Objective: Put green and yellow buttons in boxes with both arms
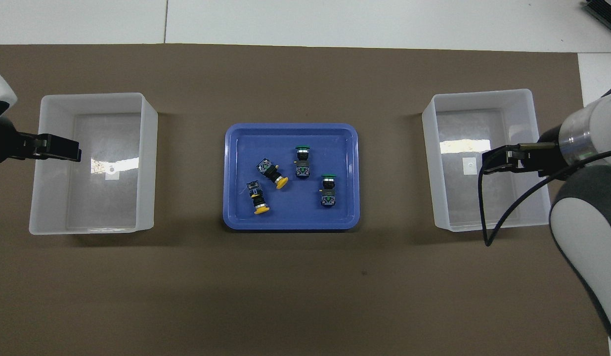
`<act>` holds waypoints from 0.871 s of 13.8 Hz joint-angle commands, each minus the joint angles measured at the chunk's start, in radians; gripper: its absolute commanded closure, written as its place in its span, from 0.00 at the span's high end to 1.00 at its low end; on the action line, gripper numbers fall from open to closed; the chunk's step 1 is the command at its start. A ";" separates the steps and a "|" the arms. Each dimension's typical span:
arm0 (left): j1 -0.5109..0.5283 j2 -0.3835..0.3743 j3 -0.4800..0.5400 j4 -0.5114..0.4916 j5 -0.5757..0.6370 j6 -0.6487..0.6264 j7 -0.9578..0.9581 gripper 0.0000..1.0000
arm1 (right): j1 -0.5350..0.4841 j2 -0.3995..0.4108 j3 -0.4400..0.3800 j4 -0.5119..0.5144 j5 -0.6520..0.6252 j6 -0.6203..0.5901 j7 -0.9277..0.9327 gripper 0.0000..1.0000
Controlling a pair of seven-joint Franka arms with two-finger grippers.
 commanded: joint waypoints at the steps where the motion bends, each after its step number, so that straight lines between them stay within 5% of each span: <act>1: 0.004 -0.030 -0.002 -0.028 -0.011 -0.009 -0.009 1.00 | 0.002 -0.029 -0.005 -0.033 0.020 0.014 0.014 1.00; 9: -0.017 -0.054 -0.013 -0.083 -0.011 0.011 -0.082 1.00 | 0.002 -0.027 -0.003 -0.030 0.022 0.014 0.011 1.00; 12: -0.118 -0.073 -0.014 -0.138 -0.011 0.072 -0.247 1.00 | 0.000 -0.027 -0.005 -0.029 0.023 0.014 0.011 1.00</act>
